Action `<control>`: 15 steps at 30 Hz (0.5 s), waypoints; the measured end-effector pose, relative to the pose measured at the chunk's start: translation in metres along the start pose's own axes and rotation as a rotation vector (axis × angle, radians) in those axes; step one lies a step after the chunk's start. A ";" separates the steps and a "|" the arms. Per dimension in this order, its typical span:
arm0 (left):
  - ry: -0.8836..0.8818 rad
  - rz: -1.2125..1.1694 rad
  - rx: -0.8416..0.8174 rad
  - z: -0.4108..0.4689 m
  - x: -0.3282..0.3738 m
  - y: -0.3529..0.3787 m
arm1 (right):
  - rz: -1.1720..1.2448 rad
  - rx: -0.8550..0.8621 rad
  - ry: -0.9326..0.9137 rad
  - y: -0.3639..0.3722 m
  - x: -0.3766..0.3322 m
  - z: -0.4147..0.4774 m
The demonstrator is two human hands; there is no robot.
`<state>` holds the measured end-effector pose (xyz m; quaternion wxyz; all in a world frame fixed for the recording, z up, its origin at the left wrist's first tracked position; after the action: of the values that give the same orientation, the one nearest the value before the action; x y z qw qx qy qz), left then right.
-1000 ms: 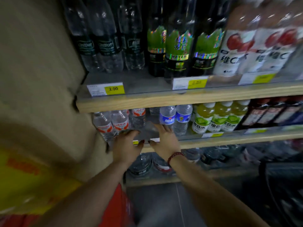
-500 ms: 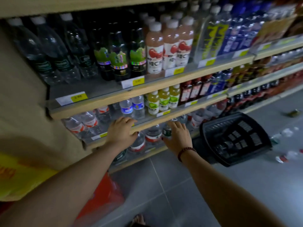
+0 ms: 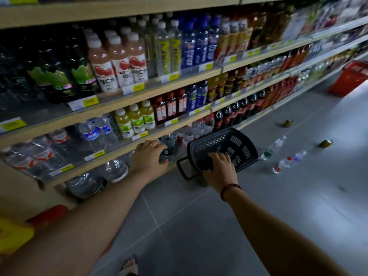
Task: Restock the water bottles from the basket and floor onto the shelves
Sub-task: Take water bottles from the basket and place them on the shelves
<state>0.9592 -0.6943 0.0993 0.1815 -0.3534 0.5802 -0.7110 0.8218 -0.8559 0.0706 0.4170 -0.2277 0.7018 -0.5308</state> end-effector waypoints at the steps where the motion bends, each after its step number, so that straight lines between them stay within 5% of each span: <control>1: 0.018 -0.001 -0.004 0.005 0.015 0.001 | 0.007 0.005 0.013 -0.005 0.013 -0.001; 15: 0.132 -0.044 -0.022 0.146 0.110 0.046 | 0.084 0.039 0.139 -0.031 0.136 0.090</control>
<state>0.9813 -0.8817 0.0990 0.1235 -0.3202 0.5907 -0.7303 0.8181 -1.0202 0.0451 0.3933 -0.1525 0.7276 -0.5410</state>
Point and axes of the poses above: each hand's wrist, its own z-axis towards the middle knuckle, its own y-axis out of the palm, x = y × z, the point moved 10 cm from there along z, towards the middle knuckle, and after that the axes turned 4 degrees about -z, right-handed, at the moved point
